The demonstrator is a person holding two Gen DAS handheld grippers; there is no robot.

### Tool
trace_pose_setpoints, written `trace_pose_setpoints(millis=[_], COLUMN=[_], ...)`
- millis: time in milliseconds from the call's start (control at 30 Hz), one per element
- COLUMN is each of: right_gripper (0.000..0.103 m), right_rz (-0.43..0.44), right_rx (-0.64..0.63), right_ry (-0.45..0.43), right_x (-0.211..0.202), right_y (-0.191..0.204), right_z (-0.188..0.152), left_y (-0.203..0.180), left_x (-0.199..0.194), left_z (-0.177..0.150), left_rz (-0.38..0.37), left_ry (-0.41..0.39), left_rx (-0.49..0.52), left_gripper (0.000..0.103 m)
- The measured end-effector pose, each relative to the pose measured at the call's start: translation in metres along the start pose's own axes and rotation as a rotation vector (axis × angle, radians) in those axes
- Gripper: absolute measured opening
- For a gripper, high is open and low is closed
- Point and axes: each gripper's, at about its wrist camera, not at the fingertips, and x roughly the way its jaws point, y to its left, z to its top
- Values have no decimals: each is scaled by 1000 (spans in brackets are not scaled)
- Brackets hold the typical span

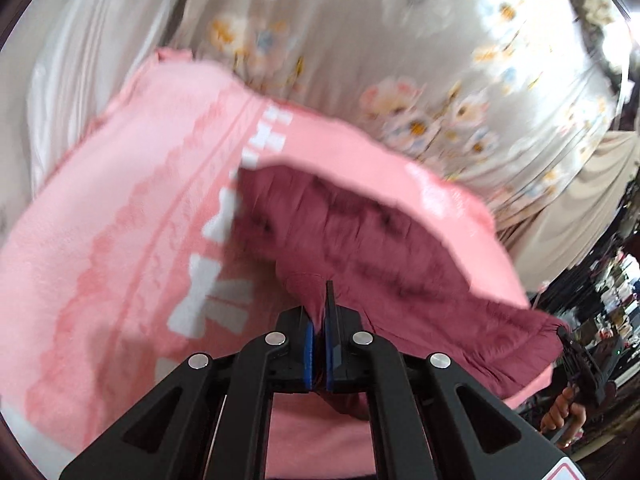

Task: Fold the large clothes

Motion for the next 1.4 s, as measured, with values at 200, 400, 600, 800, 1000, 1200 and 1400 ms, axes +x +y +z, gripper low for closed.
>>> trace_pose_setpoints(millis=[200, 400, 600, 800, 1000, 1200, 1400], right_gripper=[3, 3, 3, 3, 6, 28, 43], right_rz=[29, -149, -328, -444, -485, -425, -432], right_rx=[-66, 8, 83, 30, 8, 61, 32], right_ry=[-129, -39, 138, 224, 289, 223, 153], right_x=[19, 136, 243, 302, 328, 297, 260], right_y=[26, -15, -67, -89, -105, -105, -90], right_z=[62, 87, 51, 23, 3, 14, 23], left_y=[-34, -33, -1, 38, 48, 44, 46], left_x=[-6, 105, 235, 308, 318, 266, 227], left_z=[60, 114, 112, 93, 87, 108, 132], left_rz=[47, 251, 414, 450, 400, 294, 260], left_ry=[-123, -58, 115, 235, 207, 96, 50], left_rx=[83, 137, 148, 90, 73, 65, 43], left_gripper=[2, 3, 4, 7, 12, 15, 24])
